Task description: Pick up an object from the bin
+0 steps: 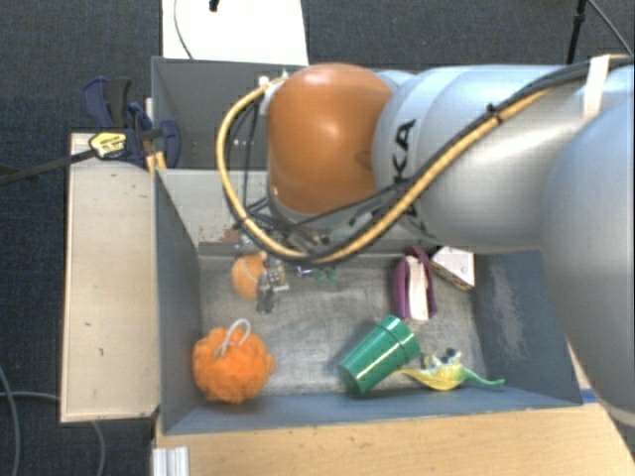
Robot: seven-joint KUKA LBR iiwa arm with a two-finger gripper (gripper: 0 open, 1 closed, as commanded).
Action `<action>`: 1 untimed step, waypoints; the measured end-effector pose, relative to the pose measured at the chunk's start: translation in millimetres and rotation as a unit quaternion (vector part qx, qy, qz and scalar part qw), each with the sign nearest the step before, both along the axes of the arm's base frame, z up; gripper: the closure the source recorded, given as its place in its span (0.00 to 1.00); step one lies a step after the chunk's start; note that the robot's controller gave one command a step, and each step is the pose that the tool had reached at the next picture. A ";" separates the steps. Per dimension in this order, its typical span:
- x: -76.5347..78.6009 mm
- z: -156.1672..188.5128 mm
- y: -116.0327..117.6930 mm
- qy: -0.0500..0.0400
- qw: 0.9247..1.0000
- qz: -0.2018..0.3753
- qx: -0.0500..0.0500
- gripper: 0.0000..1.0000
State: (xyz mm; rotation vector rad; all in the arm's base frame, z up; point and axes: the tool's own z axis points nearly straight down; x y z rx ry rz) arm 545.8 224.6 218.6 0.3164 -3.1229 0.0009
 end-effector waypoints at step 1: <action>25.2 51.1 9.4 -0.003 1.000 -0.001 0.001 1.00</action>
Offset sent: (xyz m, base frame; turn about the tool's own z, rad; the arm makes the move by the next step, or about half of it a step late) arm -0.0292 -0.0474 -0.0009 -0.0237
